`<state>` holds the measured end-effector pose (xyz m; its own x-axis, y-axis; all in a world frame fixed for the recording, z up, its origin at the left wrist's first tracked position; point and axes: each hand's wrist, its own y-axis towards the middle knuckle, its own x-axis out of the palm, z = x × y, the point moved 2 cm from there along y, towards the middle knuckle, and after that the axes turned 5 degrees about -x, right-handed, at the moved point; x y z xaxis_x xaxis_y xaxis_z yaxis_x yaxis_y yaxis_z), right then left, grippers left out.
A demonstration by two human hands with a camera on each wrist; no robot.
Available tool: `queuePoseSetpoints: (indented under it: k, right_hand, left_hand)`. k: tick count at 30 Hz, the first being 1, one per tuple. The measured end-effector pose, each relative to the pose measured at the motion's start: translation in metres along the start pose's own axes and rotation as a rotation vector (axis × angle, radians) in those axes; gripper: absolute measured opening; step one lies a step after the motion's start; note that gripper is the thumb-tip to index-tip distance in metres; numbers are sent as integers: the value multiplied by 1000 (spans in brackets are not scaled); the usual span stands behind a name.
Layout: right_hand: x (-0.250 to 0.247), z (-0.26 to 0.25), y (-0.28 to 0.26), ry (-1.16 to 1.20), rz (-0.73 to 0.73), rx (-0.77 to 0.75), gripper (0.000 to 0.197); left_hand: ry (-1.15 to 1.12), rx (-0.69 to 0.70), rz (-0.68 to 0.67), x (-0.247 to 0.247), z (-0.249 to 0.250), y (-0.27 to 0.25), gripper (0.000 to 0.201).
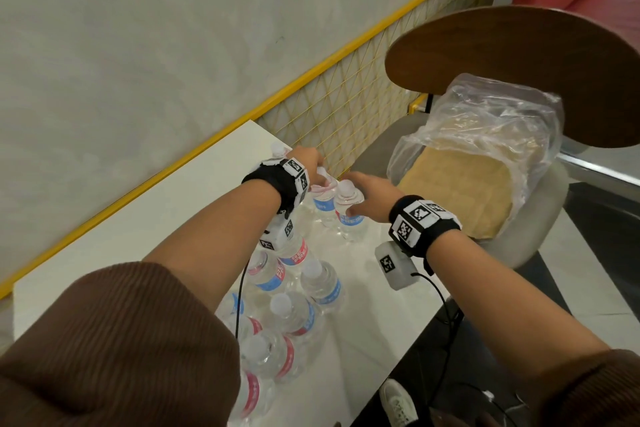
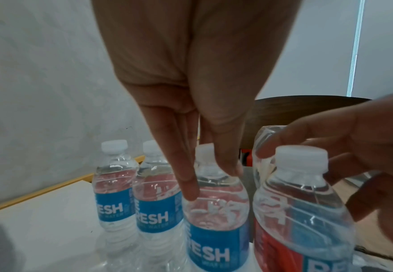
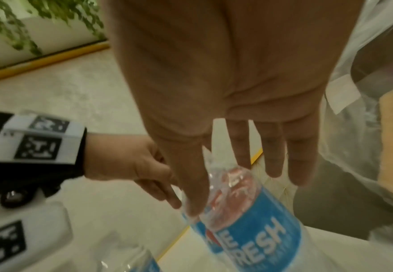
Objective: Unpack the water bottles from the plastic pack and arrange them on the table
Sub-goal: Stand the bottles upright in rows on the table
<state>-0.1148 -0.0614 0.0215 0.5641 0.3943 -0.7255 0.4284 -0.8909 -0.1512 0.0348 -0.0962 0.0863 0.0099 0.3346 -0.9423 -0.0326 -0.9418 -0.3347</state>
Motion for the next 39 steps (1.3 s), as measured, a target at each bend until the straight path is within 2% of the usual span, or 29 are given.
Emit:
queuePoseSetpoints:
  k: [2,5,11,18,30,39]
  right_hand:
    - [-1,0,-1,37,73,12,54]
    - [-3,1,-4,35,155,46,53]
    - [0,4,-2,-5,-47,71,65]
    - [3,-6,0,-19,7,99,66]
    - [8,-19,3,-75,10,136,62]
    - [16,-19,2,53,38,181,65]
  left_hand:
    - [6,-4,-9,1,-2,0,46]
    - [-18,16,-34,0,-7,-1,49]
    - [-38,66,-22,-7,-11,0,44]
    - [-68,3,-4,-10,-16,6,44]
    - [-33,39,-4,-11,-18,4,41]
    - [-57,27,15,-9,-22,-2,43]
